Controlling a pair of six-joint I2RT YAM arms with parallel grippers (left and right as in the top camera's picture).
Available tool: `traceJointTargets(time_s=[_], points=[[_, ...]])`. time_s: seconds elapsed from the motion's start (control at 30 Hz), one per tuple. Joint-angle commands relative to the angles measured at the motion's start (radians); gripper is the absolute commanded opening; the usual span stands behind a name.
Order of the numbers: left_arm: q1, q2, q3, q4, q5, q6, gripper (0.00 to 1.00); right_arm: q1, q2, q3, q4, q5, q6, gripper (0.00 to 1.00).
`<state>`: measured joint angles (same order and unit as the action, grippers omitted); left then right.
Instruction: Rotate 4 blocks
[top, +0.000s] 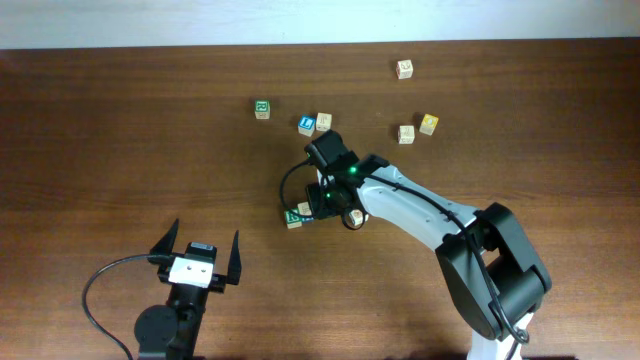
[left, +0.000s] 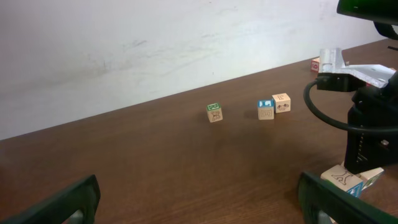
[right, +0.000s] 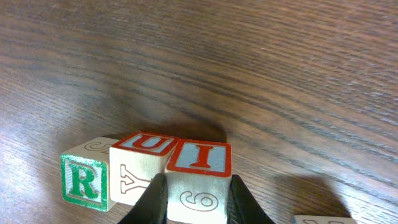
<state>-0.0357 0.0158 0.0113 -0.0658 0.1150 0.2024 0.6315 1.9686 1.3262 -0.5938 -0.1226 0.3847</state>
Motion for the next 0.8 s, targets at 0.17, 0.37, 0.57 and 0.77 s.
traceJointTargets(time_s=[0.17,0.37,0.57,0.77], points=[[-0.003,-0.005,-0.002,-0.007,-0.007,0.013,0.99,0.001,0.016,0.09,-0.089,0.015,-0.011,0.46],[-0.003,-0.005,-0.002,-0.007,-0.007,0.013,0.99,0.0,0.016,0.35,-0.368,0.036,-0.014,0.52],[-0.003,-0.005,-0.002,-0.007,-0.007,0.013,0.99,-0.056,0.022,0.401,-0.583,0.157,-0.069,0.58],[-0.003,-0.005,-0.002,-0.007,-0.007,0.013,0.99,-0.09,0.023,0.169,-0.501,0.145,-0.093,0.58]])
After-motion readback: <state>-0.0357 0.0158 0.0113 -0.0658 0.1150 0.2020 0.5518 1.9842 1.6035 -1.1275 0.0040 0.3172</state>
